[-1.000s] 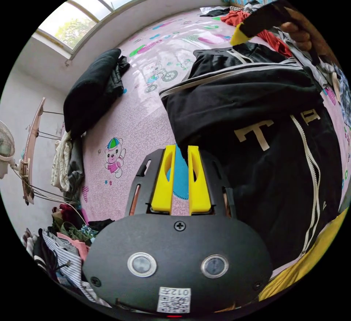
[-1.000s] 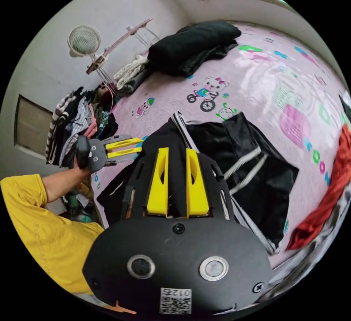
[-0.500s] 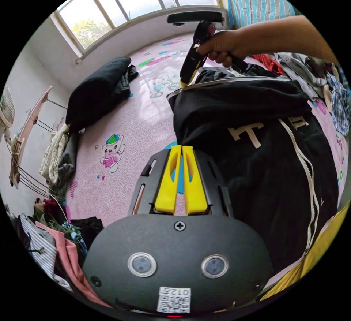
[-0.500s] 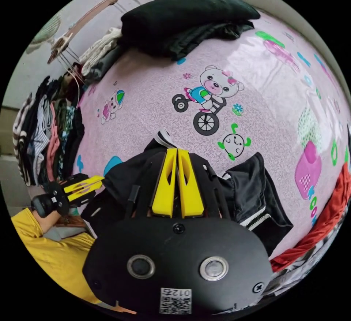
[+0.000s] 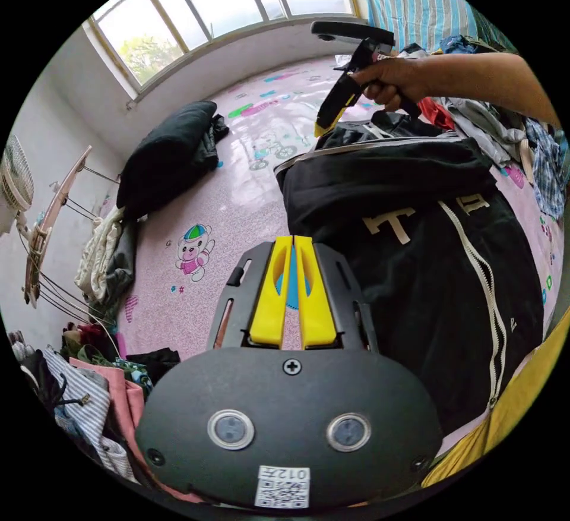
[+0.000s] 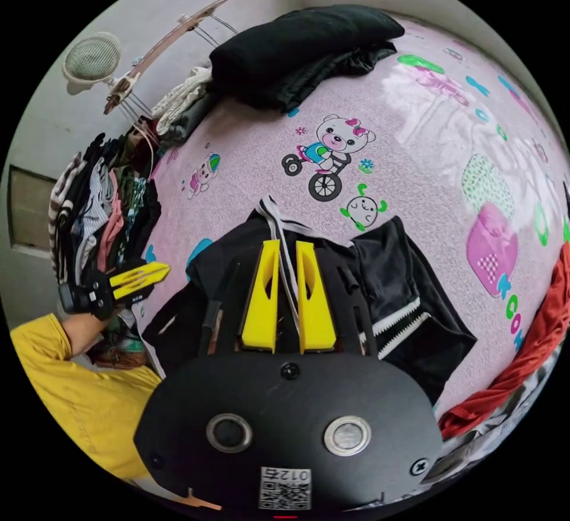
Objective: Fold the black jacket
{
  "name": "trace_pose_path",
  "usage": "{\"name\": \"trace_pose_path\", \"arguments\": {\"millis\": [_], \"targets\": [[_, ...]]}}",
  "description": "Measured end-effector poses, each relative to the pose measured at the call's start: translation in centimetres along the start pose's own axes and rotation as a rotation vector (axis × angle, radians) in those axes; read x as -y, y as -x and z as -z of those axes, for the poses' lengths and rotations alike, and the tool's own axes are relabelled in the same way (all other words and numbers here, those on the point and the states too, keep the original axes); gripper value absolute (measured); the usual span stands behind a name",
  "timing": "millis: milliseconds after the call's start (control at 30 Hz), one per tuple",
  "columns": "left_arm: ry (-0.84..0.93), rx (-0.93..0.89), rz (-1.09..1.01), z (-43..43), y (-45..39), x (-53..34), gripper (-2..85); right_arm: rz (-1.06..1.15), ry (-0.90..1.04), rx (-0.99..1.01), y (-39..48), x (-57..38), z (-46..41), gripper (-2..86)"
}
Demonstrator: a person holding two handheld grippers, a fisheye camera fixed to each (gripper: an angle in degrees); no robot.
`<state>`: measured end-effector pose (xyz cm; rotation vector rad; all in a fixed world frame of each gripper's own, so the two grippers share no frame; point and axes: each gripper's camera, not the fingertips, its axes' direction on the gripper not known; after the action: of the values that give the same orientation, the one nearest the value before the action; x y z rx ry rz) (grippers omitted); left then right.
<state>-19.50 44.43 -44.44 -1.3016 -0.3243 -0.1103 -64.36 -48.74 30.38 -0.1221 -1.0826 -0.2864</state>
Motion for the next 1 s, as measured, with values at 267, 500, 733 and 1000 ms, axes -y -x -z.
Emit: {"name": "trace_pose_path", "arguments": {"millis": [267, 500, 733, 1000], "targets": [[0.02, 0.246, -0.417, 1.0, -10.4, 3.2, 1.7, 0.035, 0.04, -0.039, 0.0, -5.2, -0.4, 8.6], [0.107, 0.202, -0.406, 1.8, -12.1, 6.7, 0.3, 0.063, 0.135, -0.088, 0.9, -3.7, -2.6, 3.4], [0.118, 0.084, -0.471, 5.4, -12.3, 4.3, -0.1, -0.105, 0.094, -0.064, -1.9, -2.6, -1.5, 1.3], [-0.01, 0.199, -0.444, 9.1, -13.1, 8.6, 0.7, -0.133, 0.073, -0.052, 0.3, -4.5, 0.4, 2.1]]}}
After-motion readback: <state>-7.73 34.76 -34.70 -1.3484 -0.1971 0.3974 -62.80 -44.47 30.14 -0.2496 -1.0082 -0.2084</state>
